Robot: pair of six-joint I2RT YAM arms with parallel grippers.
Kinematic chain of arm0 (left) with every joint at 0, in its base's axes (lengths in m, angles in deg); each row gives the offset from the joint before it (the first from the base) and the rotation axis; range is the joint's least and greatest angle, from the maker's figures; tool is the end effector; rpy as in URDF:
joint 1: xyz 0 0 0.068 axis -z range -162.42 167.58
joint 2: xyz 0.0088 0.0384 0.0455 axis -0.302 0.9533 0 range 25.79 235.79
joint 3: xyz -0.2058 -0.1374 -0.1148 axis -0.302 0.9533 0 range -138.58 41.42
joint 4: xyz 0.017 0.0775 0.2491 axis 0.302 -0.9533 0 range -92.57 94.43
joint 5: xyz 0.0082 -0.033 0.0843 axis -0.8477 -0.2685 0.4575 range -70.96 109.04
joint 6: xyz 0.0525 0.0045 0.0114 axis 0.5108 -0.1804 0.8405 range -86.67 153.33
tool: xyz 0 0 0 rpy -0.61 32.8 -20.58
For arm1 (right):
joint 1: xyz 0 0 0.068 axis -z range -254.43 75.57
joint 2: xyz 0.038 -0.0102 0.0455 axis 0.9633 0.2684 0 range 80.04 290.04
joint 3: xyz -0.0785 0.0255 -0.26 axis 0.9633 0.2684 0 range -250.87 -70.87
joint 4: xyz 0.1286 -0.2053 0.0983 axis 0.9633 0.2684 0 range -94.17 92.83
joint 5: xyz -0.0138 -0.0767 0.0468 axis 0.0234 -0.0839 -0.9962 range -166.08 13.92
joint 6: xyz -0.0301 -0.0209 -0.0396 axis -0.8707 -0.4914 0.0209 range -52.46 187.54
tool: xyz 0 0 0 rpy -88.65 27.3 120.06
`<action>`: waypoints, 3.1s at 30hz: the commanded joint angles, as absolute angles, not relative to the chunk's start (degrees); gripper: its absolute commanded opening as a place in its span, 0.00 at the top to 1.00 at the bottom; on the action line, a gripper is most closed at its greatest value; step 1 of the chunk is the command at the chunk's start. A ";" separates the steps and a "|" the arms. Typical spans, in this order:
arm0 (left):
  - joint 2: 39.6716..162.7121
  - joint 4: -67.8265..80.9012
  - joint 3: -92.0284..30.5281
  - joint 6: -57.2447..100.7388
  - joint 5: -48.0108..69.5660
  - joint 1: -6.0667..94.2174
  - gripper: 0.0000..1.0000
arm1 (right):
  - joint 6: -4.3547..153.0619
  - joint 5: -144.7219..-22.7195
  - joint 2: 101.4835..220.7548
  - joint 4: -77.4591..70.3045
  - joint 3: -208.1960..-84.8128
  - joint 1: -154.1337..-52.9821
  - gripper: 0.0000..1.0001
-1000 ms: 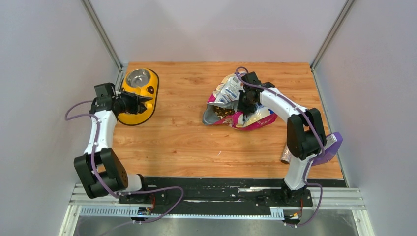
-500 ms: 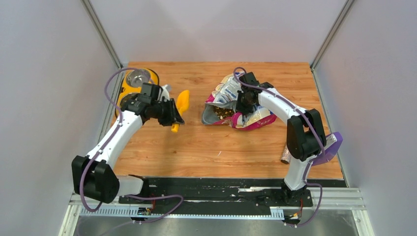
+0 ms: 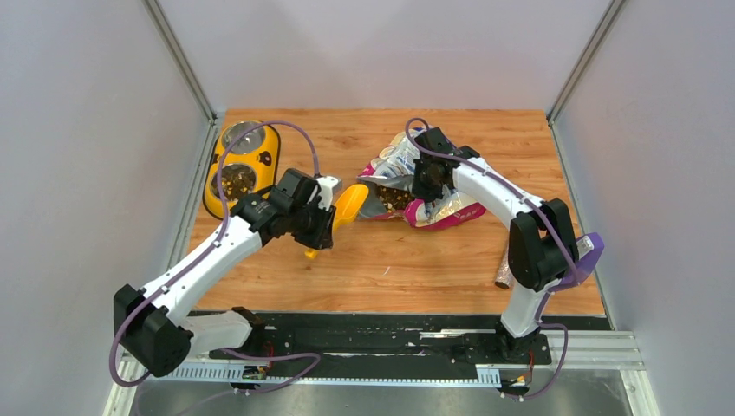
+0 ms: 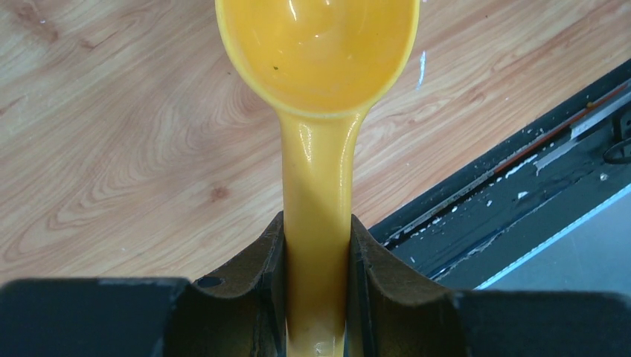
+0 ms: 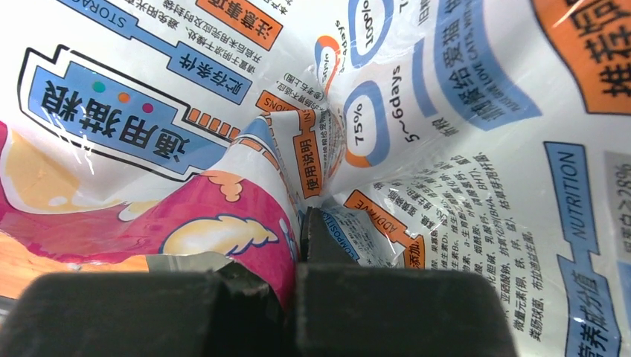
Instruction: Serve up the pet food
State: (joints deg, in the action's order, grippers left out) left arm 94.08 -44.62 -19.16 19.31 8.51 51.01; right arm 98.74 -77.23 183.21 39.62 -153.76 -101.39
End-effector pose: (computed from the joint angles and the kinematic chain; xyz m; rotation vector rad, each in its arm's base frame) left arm 0.1908 -0.1338 0.2942 0.5151 2.5818 -0.5380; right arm 0.3372 0.1723 0.2433 0.0949 2.7351 0.3301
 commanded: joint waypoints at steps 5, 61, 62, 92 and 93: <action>105.39 -55.91 -30.92 25.03 15.71 55.42 1.00 | 99.09 -77.13 178.64 37.27 -156.72 -102.20 1.00; 146.73 -54.74 -61.69 22.80 25.31 59.77 1.00 | 101.18 -74.14 183.25 31.60 -144.45 -98.07 1.00; 146.40 -54.03 -61.46 22.70 25.79 59.77 1.00 | 101.20 -74.22 183.20 31.60 -144.37 -98.07 1.00; 119.71 -33.31 -30.93 23.45 21.12 59.76 1.00 | 101.19 -72.69 180.60 32.84 -147.18 -97.99 1.00; 119.33 -34.14 -30.66 23.10 20.91 59.76 1.00 | 101.05 -72.69 180.59 32.91 -147.30 -97.99 1.00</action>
State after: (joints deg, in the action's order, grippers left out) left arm 122.95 -35.66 -31.31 23.22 22.66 59.55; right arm 101.30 -76.18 181.84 30.87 -145.98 -98.99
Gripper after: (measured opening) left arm 0.347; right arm 0.003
